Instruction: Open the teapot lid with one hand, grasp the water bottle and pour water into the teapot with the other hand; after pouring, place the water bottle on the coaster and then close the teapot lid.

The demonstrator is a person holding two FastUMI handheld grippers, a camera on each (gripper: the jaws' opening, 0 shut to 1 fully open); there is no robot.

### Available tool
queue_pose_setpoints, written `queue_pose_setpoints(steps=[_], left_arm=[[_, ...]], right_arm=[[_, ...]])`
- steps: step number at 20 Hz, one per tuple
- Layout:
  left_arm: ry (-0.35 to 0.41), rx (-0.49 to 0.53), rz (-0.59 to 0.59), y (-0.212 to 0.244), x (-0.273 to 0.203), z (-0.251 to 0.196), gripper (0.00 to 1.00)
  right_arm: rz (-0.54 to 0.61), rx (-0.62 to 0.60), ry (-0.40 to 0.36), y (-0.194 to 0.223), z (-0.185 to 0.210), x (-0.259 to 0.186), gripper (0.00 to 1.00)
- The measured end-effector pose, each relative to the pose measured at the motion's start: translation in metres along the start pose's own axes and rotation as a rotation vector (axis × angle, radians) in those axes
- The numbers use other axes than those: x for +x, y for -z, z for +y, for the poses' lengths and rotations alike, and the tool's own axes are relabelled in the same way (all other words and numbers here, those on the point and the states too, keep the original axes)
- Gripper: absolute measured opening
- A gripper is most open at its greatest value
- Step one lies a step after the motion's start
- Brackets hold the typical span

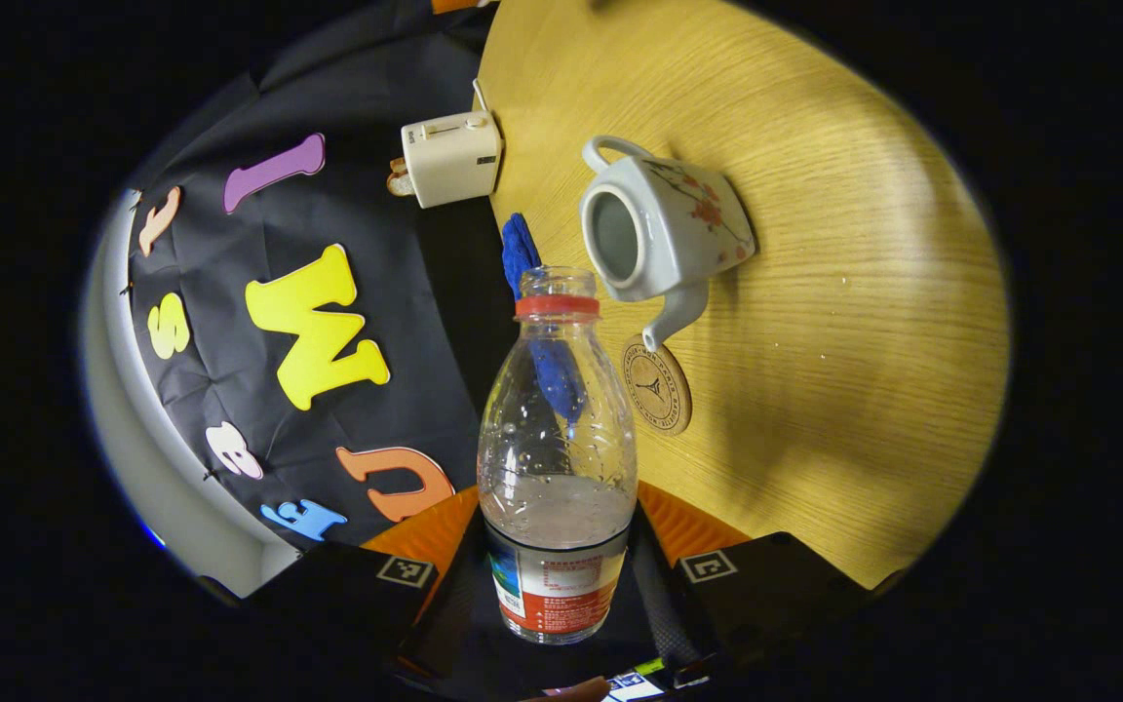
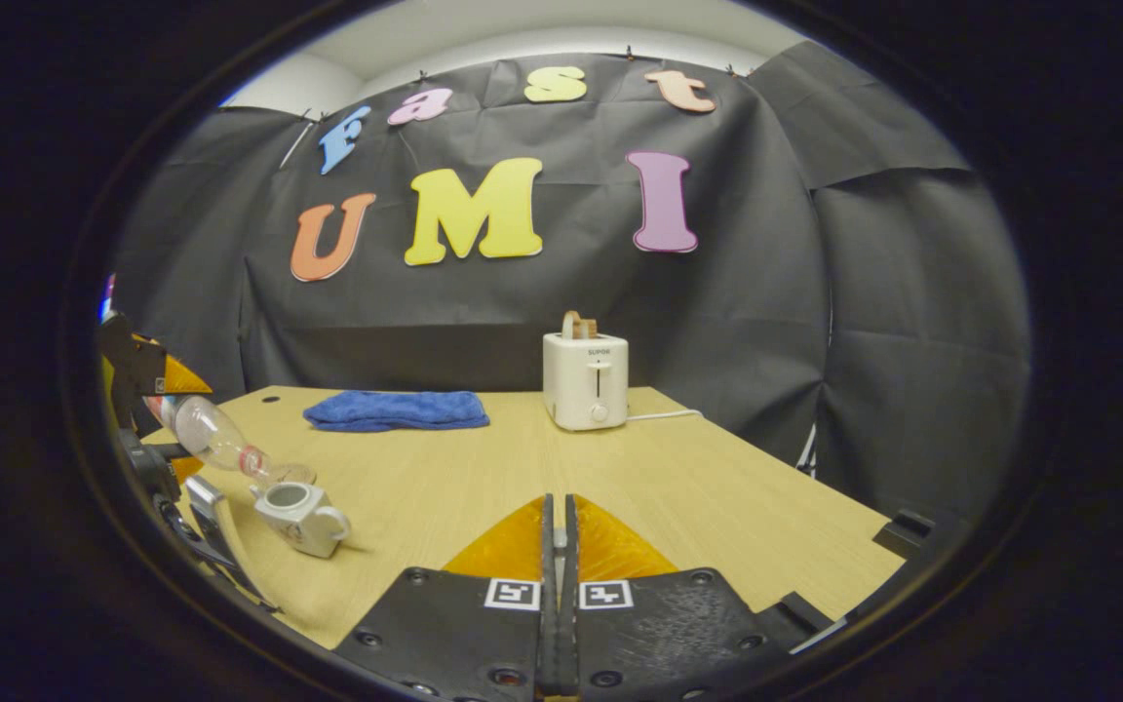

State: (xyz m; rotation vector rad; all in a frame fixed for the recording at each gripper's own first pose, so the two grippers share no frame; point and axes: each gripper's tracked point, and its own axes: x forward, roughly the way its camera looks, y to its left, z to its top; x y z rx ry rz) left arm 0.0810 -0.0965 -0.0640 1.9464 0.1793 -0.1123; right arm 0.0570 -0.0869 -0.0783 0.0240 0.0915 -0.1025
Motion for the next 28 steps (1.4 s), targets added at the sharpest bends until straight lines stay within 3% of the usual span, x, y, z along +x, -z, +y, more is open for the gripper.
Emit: queue_pose_setpoints(steps=[5,28], left_arm=[[-0.020,0.125,0.009,0.000,-0.005,0.014,0.76],[-0.032,0.280,0.024,-0.021,-0.010,0.028,0.76]], right_arm=[[-0.003,0.014,-0.009,-0.002,0.001,-0.001,0.00],[0.012,0.068,-0.045,-0.006,0.002,-0.005,0.00]])
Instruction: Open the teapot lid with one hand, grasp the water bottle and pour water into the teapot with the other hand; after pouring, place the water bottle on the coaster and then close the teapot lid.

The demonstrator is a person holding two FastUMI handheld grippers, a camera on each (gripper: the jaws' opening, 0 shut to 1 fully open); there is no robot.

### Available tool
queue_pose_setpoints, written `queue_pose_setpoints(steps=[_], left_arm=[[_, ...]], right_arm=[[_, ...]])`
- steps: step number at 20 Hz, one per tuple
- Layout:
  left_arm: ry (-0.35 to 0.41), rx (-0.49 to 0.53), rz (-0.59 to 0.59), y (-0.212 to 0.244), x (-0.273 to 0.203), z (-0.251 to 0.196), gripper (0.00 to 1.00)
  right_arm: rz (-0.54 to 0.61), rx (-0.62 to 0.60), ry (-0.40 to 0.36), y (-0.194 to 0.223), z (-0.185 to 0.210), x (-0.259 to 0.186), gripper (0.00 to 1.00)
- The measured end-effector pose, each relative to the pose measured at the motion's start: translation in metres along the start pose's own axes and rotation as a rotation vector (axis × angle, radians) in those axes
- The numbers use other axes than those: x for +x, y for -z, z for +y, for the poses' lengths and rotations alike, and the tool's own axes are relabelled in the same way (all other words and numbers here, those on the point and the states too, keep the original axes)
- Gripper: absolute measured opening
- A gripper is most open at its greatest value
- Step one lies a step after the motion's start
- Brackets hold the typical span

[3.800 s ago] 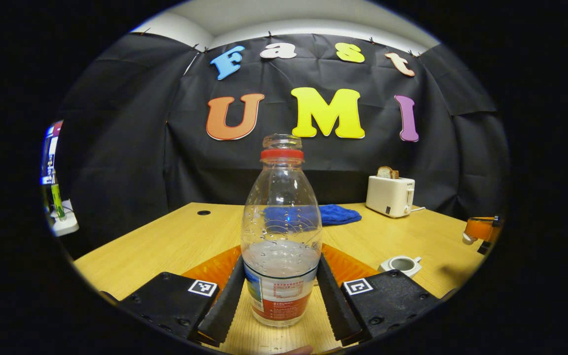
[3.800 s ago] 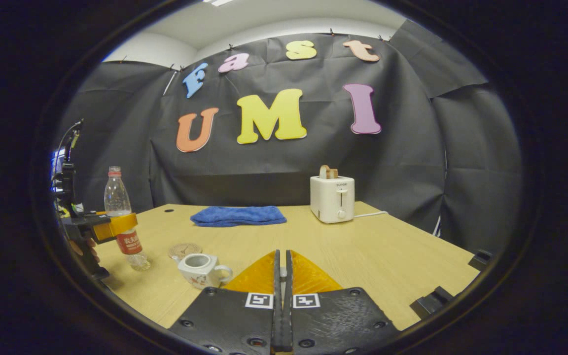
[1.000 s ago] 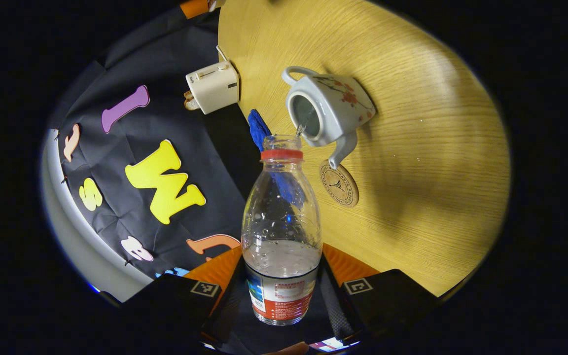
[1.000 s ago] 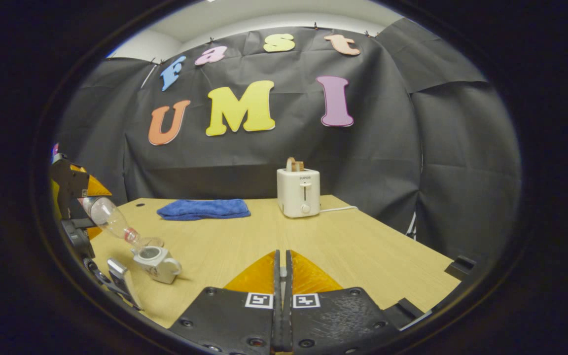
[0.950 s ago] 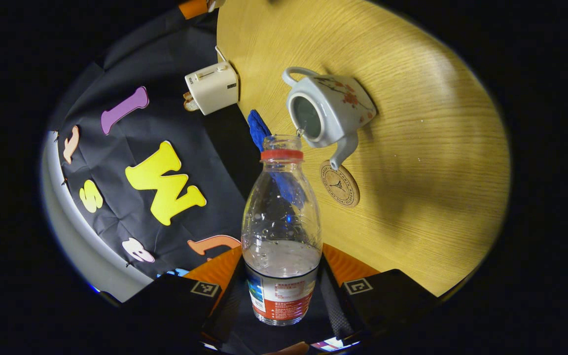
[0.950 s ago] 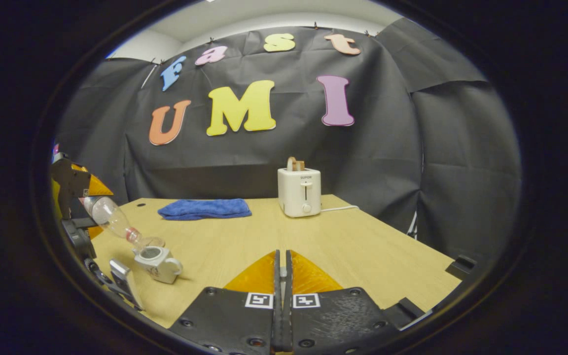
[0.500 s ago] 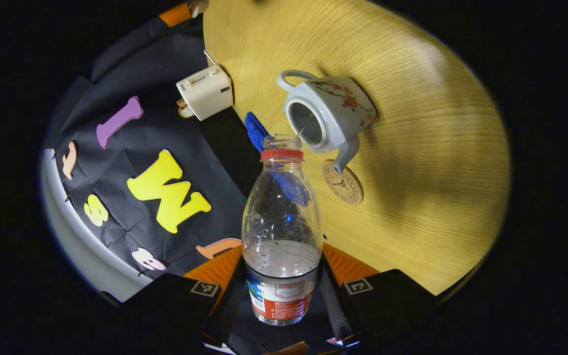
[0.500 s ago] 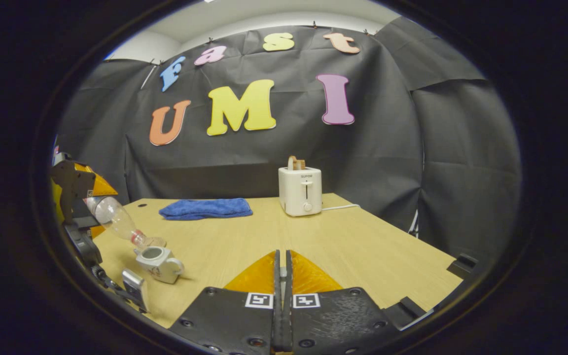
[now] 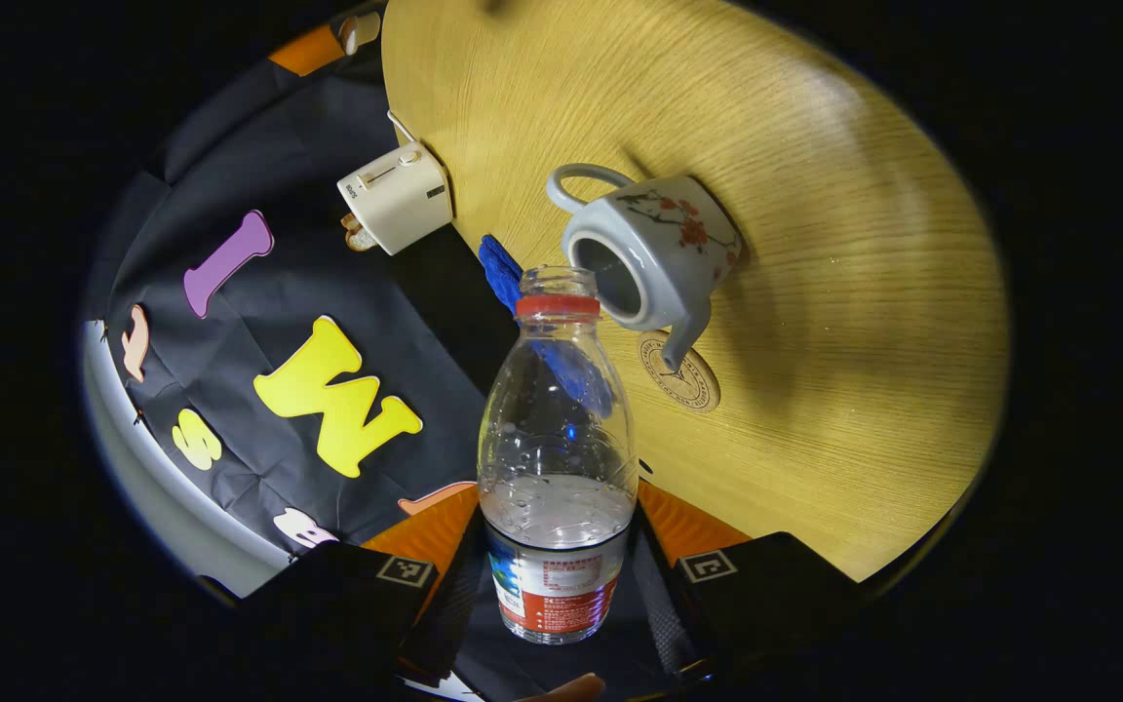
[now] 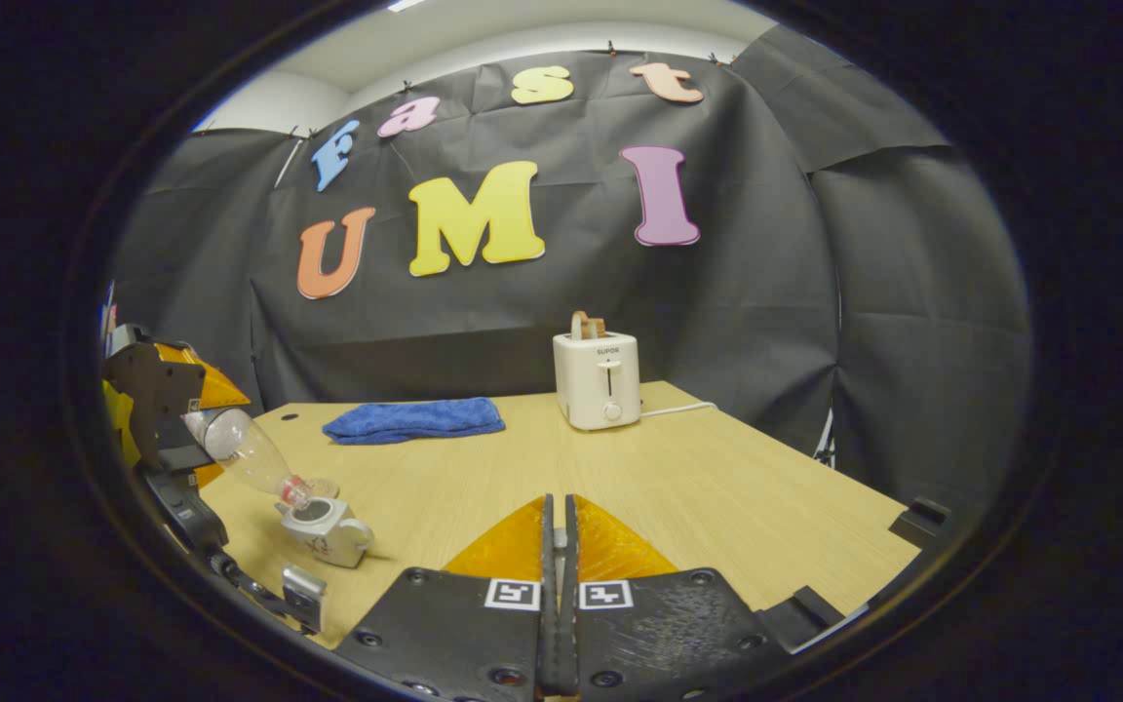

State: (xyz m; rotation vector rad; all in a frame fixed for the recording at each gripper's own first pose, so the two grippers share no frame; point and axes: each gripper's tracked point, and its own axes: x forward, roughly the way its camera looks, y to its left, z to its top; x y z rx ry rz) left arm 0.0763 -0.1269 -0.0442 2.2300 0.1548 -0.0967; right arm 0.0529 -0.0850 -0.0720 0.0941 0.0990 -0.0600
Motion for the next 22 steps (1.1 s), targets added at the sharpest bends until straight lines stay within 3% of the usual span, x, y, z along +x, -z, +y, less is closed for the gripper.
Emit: queue_pose_setpoints(steps=[6,9,15,22], left_arm=[[0.009,-0.025,-0.006,0.004,0.005,-0.004,0.76],[0.041,-0.120,-0.043,0.003,0.013,-0.011,0.76],[0.099,-0.547,-0.084,0.011,0.029,-0.033,0.76],[0.105,-1.191,-0.105,0.027,0.042,-0.031,0.76]], right_arm=[[0.010,0.002,0.006,0.003,-0.002,0.002,0.00],[0.011,0.000,0.024,0.003,-0.007,0.001,0.00],[0.002,-0.001,0.070,0.000,-0.025,0.002,0.00],[0.003,-0.006,0.090,0.002,-0.030,0.003,0.00]])
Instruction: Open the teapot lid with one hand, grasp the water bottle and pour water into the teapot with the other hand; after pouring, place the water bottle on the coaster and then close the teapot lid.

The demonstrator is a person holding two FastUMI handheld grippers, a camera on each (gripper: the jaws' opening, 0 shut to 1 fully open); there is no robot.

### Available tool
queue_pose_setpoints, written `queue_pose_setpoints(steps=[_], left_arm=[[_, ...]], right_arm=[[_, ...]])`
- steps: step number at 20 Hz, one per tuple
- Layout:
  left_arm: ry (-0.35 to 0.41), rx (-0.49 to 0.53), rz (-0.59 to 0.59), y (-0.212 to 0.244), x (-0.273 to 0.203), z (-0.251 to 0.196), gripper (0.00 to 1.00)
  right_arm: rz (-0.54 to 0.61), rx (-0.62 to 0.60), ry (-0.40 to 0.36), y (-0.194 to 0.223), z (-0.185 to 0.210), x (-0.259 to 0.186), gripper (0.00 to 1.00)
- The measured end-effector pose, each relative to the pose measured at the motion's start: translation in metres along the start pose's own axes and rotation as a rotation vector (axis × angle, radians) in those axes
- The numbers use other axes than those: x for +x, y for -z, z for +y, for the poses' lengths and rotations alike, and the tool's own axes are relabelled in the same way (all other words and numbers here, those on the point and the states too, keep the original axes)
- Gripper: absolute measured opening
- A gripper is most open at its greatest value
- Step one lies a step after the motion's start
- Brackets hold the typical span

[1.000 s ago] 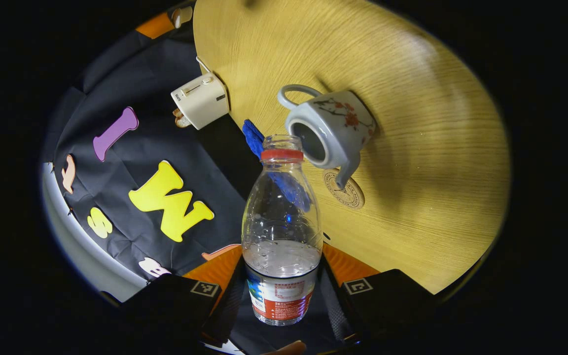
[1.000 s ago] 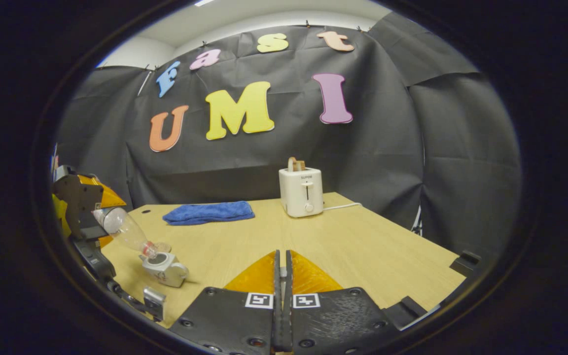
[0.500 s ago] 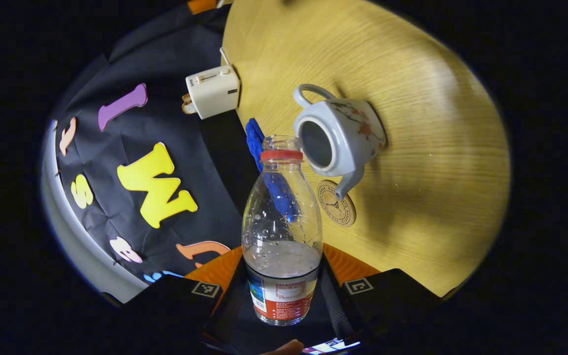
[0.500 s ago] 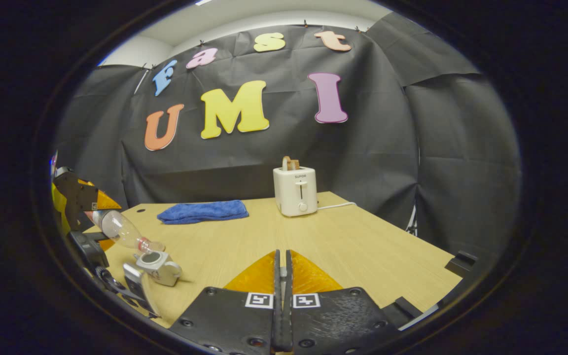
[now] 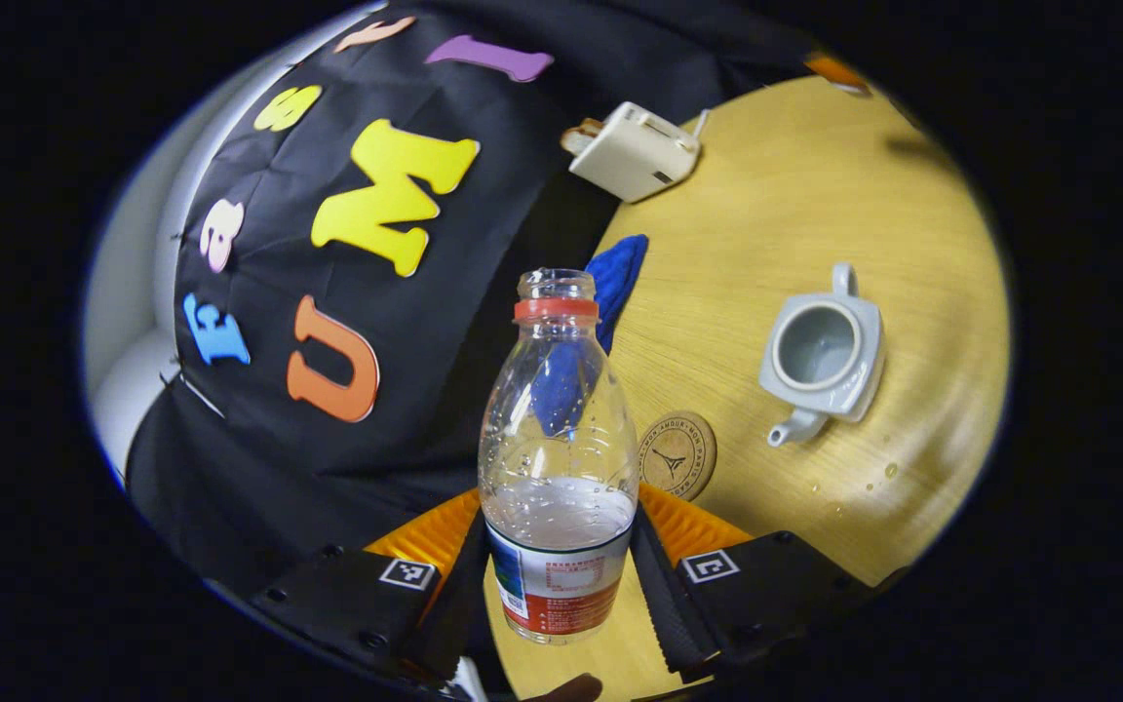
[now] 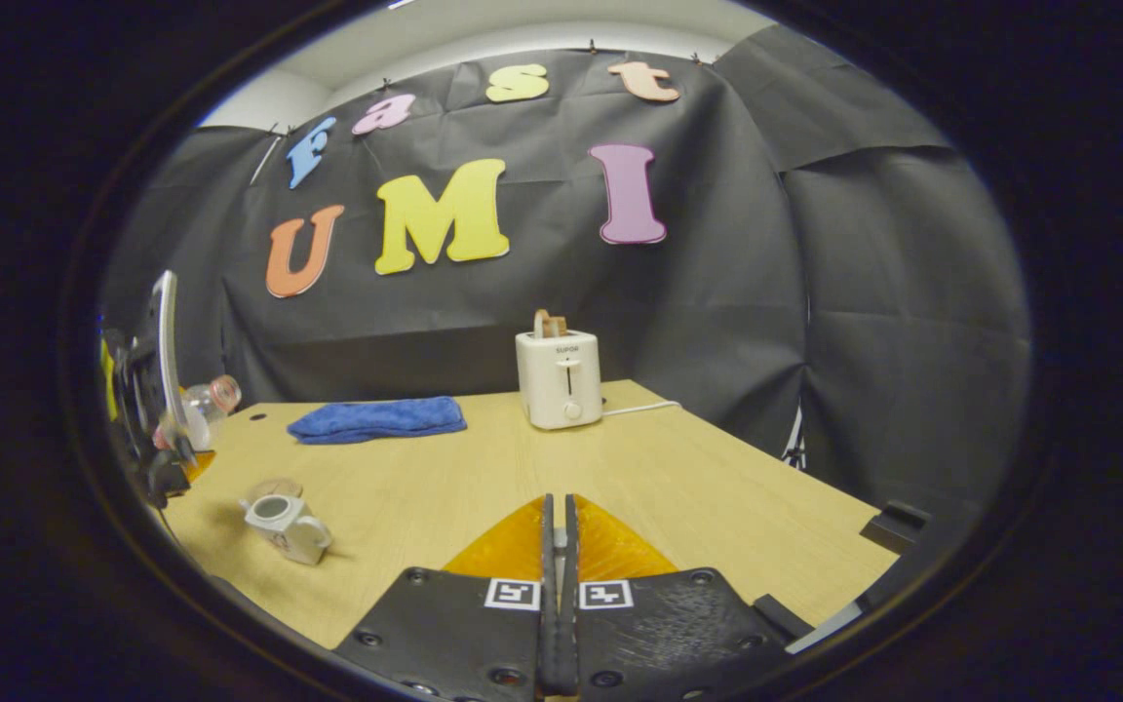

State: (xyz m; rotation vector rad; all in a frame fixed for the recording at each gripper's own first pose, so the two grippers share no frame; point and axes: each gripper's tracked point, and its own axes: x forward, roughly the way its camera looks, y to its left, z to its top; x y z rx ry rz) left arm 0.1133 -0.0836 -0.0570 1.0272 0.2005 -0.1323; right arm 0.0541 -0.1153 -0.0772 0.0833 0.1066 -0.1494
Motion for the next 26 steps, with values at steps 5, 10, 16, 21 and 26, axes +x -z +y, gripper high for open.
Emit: queue_pose_setpoints(steps=[5,10,16,21,26], left_arm=[[-0.017,-0.453,-0.155,-0.020,0.005,0.009,0.76],[-0.004,-0.758,-0.217,-0.030,0.016,0.004,0.77],[-0.025,-0.927,-0.308,-0.044,0.040,0.013,0.78],[0.018,-1.037,-0.297,-0.040,0.068,0.002,0.80],[0.030,-1.009,-0.333,-0.050,0.071,-0.002,0.80]], right_arm=[[0.004,-0.006,-0.002,0.003,0.005,0.000,0.00],[0.010,-0.020,-0.001,0.008,0.007,0.002,0.00],[0.028,-0.019,0.000,0.016,0.005,0.008,0.00],[0.048,-0.005,0.006,0.023,0.000,0.012,0.00],[0.069,0.014,-0.013,0.028,0.005,0.017,0.00]])
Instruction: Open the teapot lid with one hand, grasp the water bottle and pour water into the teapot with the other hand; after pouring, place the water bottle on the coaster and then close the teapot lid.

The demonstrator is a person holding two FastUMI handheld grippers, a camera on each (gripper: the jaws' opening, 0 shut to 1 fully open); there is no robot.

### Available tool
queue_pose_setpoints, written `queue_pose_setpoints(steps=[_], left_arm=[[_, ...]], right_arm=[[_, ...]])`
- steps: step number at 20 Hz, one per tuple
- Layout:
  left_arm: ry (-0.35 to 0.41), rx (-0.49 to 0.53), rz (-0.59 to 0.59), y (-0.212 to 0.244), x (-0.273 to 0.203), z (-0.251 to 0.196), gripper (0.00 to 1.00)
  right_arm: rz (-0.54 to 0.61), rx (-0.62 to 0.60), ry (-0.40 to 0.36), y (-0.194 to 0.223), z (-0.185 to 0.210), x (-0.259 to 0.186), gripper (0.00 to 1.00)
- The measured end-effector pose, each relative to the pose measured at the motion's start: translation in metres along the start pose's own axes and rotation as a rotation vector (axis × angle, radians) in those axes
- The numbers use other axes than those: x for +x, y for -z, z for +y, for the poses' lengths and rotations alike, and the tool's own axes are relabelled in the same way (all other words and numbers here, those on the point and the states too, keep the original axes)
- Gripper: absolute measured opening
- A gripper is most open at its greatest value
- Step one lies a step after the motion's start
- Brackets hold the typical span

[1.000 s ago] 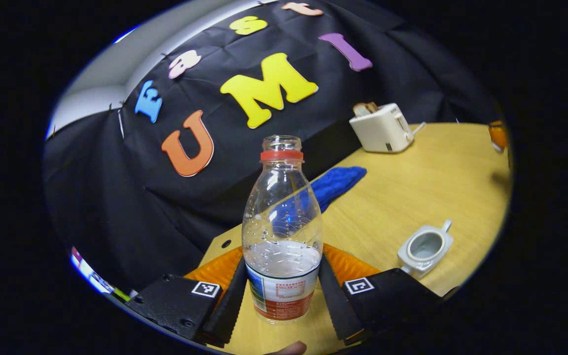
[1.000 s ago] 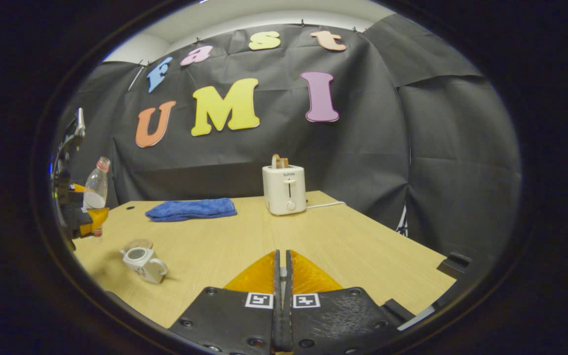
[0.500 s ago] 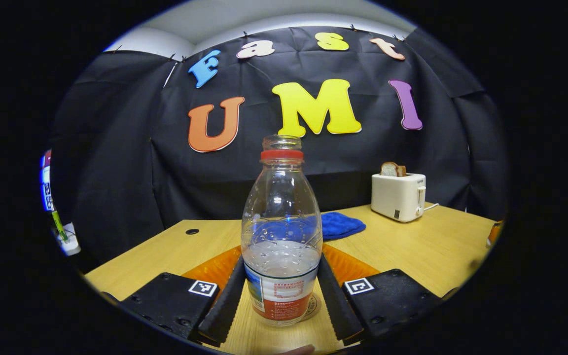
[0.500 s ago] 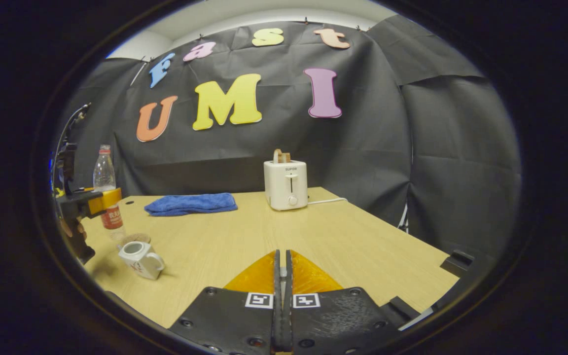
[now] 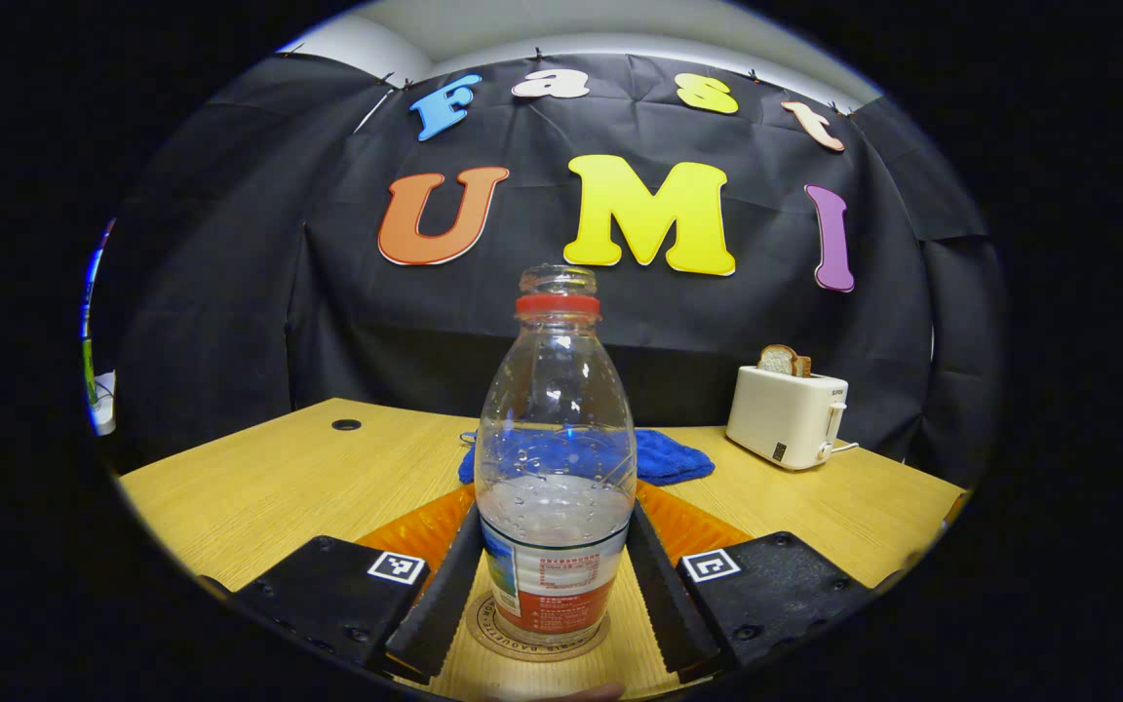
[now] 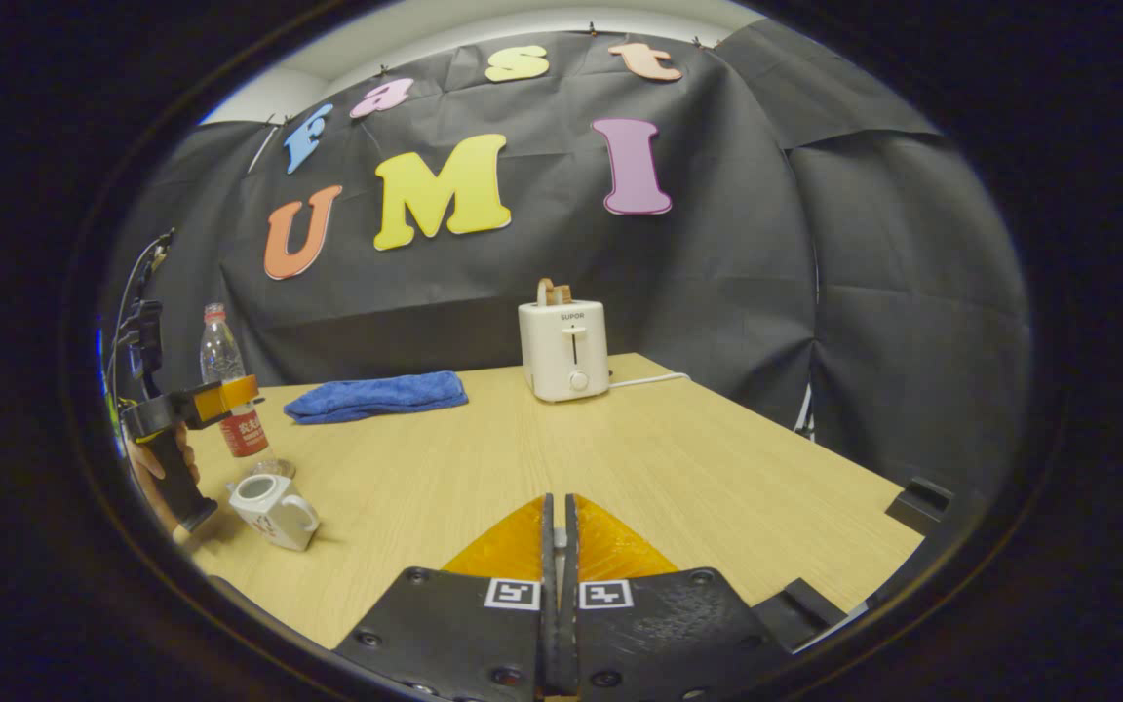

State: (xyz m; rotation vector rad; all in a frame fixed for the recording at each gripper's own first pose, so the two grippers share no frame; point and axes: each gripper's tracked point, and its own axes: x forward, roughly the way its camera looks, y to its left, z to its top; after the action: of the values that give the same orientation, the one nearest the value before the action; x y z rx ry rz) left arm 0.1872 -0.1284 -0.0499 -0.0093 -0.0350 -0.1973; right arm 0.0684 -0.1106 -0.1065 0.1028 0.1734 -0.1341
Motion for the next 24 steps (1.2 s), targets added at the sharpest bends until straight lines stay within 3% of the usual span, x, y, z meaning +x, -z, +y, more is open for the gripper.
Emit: queue_pose_setpoints(steps=[5,15,24], left_arm=[[-0.017,0.018,0.011,0.008,0.009,0.009,0.82],[0.029,0.015,0.031,0.015,0.005,0.001,0.85],[0.056,0.082,0.018,0.016,0.000,-0.008,0.90]], right_arm=[[-0.001,-0.013,-0.008,0.001,0.006,-0.001,0.00],[0.002,-0.017,-0.012,0.001,0.009,-0.002,0.00],[0.001,-0.018,-0.014,0.001,0.011,-0.003,0.00]])
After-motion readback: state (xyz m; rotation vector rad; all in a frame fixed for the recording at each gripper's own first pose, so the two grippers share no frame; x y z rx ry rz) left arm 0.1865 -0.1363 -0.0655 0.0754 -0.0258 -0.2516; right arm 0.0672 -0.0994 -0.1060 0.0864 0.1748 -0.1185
